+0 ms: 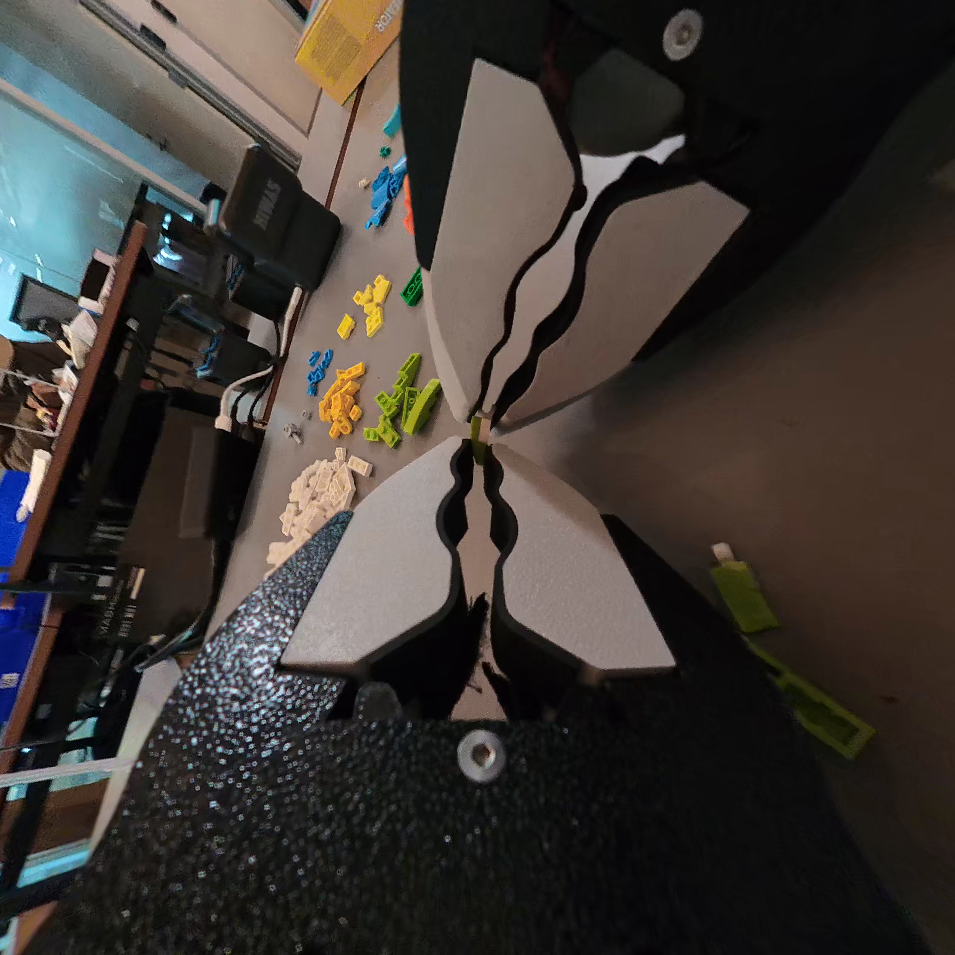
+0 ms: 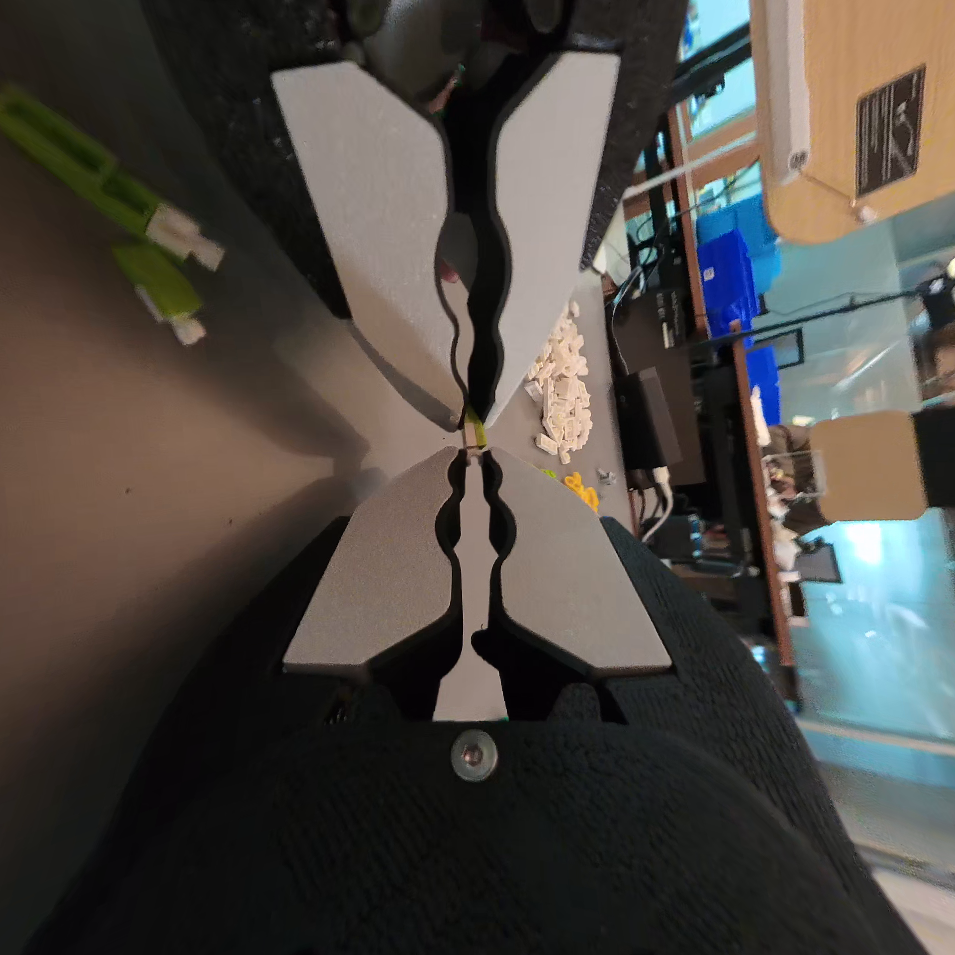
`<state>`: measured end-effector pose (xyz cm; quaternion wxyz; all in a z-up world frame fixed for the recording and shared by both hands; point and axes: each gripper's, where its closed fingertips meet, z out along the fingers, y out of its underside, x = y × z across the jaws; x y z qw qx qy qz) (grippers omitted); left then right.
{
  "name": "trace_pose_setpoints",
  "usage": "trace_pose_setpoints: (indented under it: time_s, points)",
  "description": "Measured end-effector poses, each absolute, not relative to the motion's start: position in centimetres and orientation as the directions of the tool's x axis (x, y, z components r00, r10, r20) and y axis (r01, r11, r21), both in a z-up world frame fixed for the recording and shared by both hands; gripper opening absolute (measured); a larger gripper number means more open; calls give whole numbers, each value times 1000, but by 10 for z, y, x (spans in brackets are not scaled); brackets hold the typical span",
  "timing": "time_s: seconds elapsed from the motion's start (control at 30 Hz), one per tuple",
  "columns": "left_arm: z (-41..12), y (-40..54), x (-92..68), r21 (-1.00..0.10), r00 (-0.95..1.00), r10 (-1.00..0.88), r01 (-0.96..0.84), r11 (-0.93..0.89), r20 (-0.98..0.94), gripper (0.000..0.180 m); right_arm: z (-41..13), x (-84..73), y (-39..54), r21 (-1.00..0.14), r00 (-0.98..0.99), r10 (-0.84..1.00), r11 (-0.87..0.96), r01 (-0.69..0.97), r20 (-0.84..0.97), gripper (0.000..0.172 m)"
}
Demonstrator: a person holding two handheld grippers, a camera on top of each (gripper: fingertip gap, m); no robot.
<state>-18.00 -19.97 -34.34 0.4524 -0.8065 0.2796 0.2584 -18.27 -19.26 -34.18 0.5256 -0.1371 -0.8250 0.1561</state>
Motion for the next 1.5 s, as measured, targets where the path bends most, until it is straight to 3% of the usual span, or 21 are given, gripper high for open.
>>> trace_pose_setpoints:
  time_s: [0.13,0.27,0.37,0.53,0.77,1.13,1.37,1.5]
  points:
    - [-342,-199,-182,-610,741,-205,-651,-451,-640,3,-344,-186,-192,-476,-410,490,868,144,769,11]
    - [-340,-197,-185,-619,751,-167,-631,-468,-639,3,-343,-189,-188,-500,-383,547,837,221,745,5]
    - [-334,-195,-191,-703,817,-84,-539,-465,-571,4,-337,-193,-186,-516,-320,575,818,254,753,4]
    - [-334,-194,-197,-772,869,-18,-449,-451,-495,3,-336,-196,-187,-428,-261,489,867,256,833,4]
    - [-339,-194,-198,-785,889,-36,-421,-454,-456,2,-340,-196,-188,-408,-267,464,881,240,844,4]
    - [-319,-192,-200,-741,791,23,-561,-368,-611,3,-314,-201,-185,-588,-110,593,805,78,797,6]
    - [-295,-201,-218,-841,834,175,-472,-263,-523,3,-294,-200,-182,-666,-65,662,743,-66,746,5]
    - [-287,-201,-215,-842,822,195,-497,-212,-535,3,-279,-197,-180,-661,12,668,739,-130,744,2]
